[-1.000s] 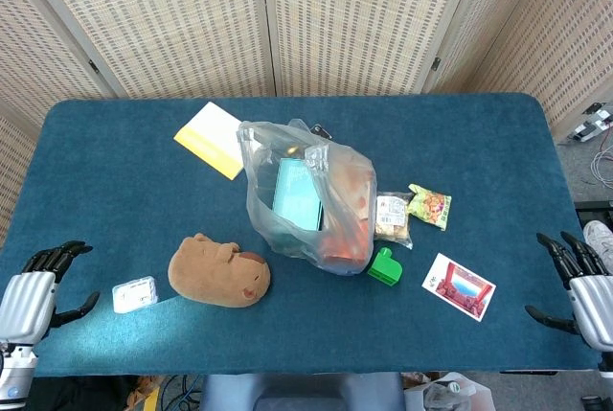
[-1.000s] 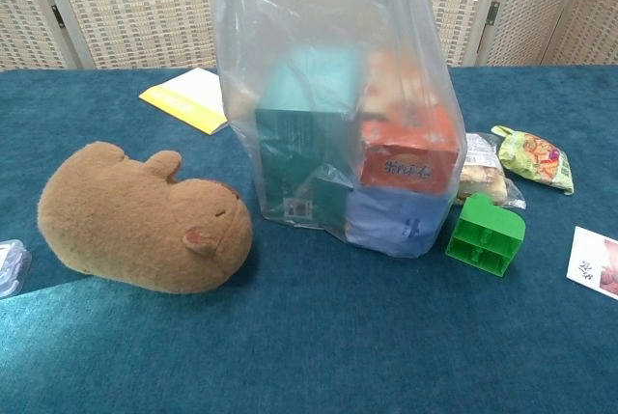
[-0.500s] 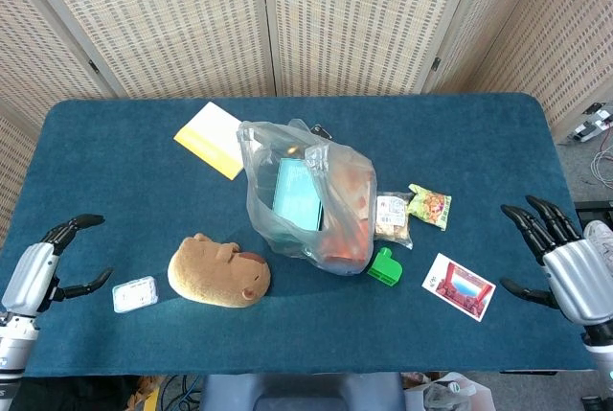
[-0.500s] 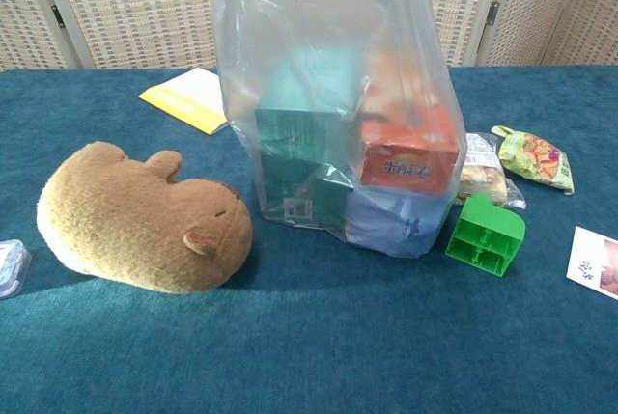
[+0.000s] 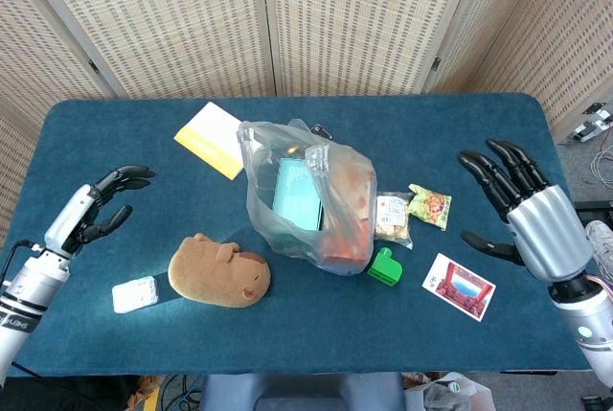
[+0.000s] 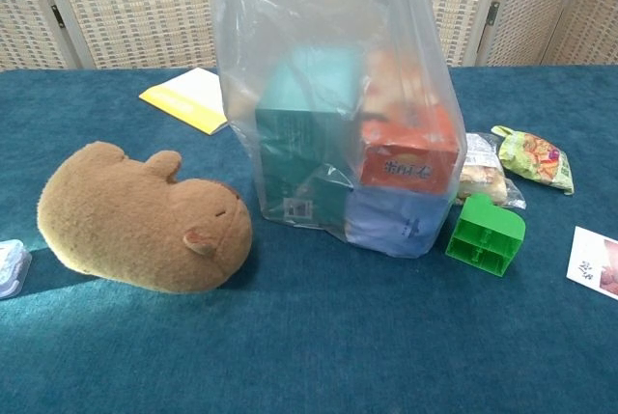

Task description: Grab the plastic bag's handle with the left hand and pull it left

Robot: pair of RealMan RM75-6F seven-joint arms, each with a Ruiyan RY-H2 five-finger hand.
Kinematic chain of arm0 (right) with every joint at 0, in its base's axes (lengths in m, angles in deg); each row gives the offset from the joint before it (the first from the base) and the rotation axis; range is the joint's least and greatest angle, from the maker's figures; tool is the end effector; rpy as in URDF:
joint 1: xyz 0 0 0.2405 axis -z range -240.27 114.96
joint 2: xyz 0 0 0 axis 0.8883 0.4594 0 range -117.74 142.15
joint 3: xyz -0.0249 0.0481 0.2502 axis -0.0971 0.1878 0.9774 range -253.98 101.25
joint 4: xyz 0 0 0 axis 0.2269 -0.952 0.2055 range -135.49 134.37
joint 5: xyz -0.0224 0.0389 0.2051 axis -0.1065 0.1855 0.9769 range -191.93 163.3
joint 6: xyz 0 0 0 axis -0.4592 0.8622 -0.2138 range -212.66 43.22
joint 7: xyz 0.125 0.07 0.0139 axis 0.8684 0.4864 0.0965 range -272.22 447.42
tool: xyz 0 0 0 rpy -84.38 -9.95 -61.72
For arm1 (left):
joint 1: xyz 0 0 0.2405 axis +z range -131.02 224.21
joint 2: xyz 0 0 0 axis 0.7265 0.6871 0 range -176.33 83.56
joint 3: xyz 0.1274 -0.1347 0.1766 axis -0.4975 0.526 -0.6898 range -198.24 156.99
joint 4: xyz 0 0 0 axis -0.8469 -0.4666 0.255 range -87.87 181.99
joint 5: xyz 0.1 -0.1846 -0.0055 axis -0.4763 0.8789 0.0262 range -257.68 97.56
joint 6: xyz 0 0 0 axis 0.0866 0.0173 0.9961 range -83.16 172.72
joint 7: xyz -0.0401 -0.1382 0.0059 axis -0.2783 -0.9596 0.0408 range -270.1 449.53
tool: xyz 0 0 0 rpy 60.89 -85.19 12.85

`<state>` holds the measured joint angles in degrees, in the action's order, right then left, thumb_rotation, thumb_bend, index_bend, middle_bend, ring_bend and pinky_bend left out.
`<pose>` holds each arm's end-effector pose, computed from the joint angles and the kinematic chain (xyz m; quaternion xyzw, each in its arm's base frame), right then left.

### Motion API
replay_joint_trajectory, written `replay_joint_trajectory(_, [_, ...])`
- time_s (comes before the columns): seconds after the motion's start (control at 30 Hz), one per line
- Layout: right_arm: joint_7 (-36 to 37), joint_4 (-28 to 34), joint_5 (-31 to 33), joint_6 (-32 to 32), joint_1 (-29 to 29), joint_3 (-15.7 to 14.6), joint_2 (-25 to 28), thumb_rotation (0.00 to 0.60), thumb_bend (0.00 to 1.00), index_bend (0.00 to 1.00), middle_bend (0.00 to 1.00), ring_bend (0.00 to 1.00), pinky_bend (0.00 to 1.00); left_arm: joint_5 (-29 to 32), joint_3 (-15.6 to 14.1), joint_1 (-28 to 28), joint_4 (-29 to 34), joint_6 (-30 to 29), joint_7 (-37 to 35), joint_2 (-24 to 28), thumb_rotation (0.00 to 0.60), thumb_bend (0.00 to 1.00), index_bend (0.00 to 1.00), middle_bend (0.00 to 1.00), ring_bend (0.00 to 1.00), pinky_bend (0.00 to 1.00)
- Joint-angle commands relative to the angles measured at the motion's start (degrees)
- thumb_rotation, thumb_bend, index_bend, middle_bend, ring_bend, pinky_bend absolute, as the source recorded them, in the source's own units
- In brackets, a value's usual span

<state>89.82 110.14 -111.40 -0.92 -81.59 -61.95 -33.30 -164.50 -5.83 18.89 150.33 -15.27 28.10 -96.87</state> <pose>-0.1546 -0.2524 0.2362 0.6670 -0.2026 0.5480 0.4624 -0.1831 0.3117 0.1875 -0.4689 -0.6277 -0.5921 0.1883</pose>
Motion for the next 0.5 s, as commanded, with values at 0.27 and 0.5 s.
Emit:
replay_joint_trajectory(0.27, [-2.41, 0.58, 4.6, -5.08, -6.41, 4.0, -1.52, 0.6, 0.06, 0.04, 0.13, 0.02, 0.12, 6.26, 4.09, -9.94, -1.65, 10.5, -1.86, -3.25, 0.113, 0.2, 0.19, 0.21, 0.21, 0.16])
replay_joint_trajectory(0.5, [-7.41, -2.09, 8.21, -10.02, -12.66, 6.55, -6.08, 0.6, 0.06, 0.04, 0.12, 0.02, 0.12, 7.05, 5.81, -13.35, -1.48, 14.14, -6.19, -4.96, 0.101, 0.2, 0.21, 0.21, 0.21, 0.16])
